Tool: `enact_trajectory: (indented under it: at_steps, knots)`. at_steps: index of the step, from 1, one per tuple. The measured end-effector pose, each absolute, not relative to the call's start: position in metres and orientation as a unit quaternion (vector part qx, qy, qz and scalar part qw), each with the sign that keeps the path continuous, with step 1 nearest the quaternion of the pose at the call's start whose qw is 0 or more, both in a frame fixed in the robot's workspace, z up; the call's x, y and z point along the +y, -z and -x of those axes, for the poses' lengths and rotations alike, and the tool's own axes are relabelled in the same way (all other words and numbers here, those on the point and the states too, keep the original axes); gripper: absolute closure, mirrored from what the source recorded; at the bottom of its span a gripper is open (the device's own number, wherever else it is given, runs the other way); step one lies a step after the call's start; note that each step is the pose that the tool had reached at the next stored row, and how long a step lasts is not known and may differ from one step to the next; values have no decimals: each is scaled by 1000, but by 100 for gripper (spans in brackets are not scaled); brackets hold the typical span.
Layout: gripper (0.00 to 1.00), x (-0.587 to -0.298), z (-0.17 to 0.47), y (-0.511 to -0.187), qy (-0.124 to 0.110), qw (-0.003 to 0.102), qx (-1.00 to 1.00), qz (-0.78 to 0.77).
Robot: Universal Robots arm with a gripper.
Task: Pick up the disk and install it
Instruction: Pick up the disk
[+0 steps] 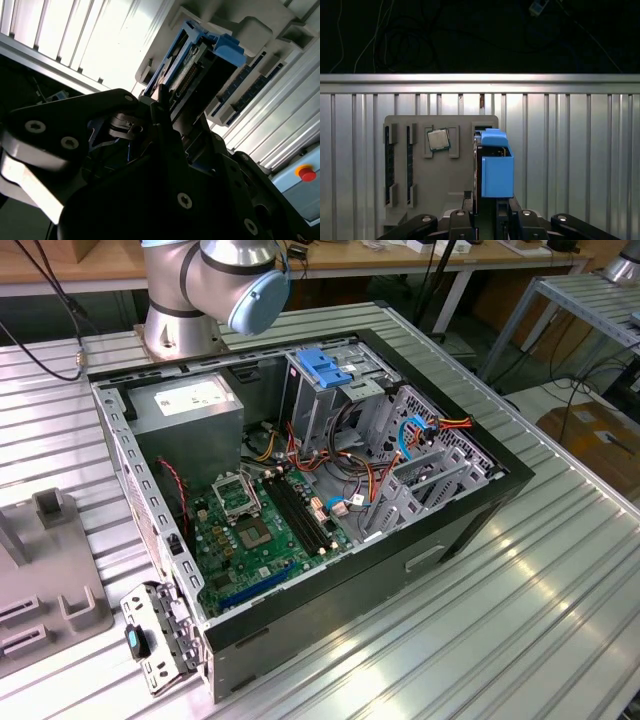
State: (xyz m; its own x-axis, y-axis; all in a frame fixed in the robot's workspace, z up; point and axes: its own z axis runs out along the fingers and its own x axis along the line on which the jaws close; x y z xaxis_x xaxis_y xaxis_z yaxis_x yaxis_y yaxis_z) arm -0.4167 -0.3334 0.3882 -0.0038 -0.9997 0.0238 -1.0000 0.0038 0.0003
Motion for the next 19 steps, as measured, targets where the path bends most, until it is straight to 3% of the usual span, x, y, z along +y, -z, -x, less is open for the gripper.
enact_trajectory:
  at_steps: [19]
  knots:
    - [65,-333,417,-399,-8,9,-708,-706]
